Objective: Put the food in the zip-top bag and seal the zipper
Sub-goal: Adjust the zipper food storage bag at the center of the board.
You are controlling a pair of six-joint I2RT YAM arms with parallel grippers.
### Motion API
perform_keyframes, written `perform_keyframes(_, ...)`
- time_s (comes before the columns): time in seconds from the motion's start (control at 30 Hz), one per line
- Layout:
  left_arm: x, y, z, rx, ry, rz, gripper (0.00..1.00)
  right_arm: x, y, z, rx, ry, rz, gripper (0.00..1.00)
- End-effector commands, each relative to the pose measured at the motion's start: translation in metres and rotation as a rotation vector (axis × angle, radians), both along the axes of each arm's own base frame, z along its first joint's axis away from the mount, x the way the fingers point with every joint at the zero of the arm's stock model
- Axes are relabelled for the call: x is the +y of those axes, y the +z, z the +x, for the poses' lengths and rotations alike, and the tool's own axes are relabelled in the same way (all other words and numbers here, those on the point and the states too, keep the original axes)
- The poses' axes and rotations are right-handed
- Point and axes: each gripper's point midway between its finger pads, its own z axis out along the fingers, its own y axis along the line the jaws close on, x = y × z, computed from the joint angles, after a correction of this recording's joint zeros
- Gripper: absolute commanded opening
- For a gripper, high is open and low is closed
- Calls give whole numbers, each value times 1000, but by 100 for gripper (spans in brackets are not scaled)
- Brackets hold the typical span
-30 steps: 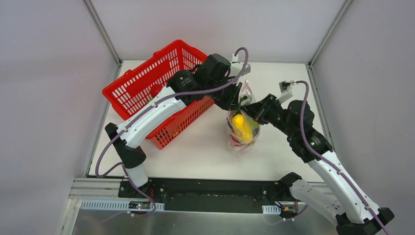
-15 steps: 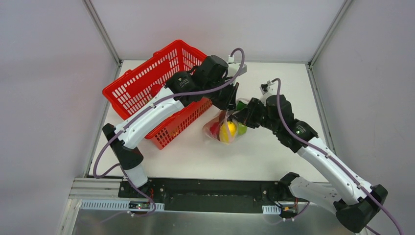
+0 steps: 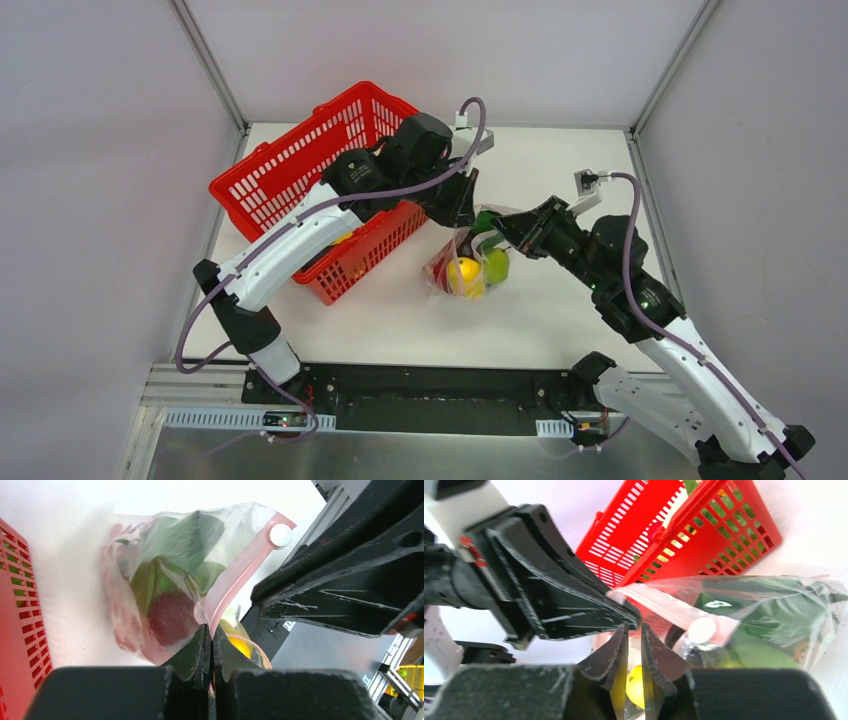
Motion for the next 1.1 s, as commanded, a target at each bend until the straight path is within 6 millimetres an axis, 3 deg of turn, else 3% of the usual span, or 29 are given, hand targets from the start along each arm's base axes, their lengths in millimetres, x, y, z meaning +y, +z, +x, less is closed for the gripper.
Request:
perform_keyframes(0.0, 8, 41, 2, -75, -4, -113, 0, -12, 12, 1, -90, -46, -3, 20)
perform_keyframes(0.13, 17, 39, 4, -47, -13, -116, 0, -40, 24, 2, -217, -144, -98, 26)
perform_keyframes(0.23, 18, 46, -6, -22, -113, -170, 0, -46, 41, -10, -333, -112, -150, 42)
perform_keyframes(0.3, 23, 48, -11, -24, -173, -162, 0, -47, 48, -18, -401, -72, -203, 47)
perform_keyframes(0.43, 35, 45, -30, -8, -300, -98, 0, -56, 42, -15, -472, -73, -352, 45)
perform_keyframes(0.6, 44, 42, -42, -8, -392, -58, 0, -39, 12, 5, -450, -36, -426, 42)
perform_keyframes(0.8, 51, 38, -51, 38, -420, -43, 0, -8, 1, -4, -506, 119, -353, 42)
perform_keyframes(0.87, 58, 38, -57, 43, -436, -31, 0, -6, -3, -9, -547, 161, -380, 48)
perform_keyframes(0.97, 74, 35, -70, 31, -470, 6, 0, -7, -1, -14, -640, 164, -383, 72)
perform_keyframes(1.07, 90, 33, -79, -7, -479, 33, 0, -1, -7, -31, -740, 252, -393, 77)
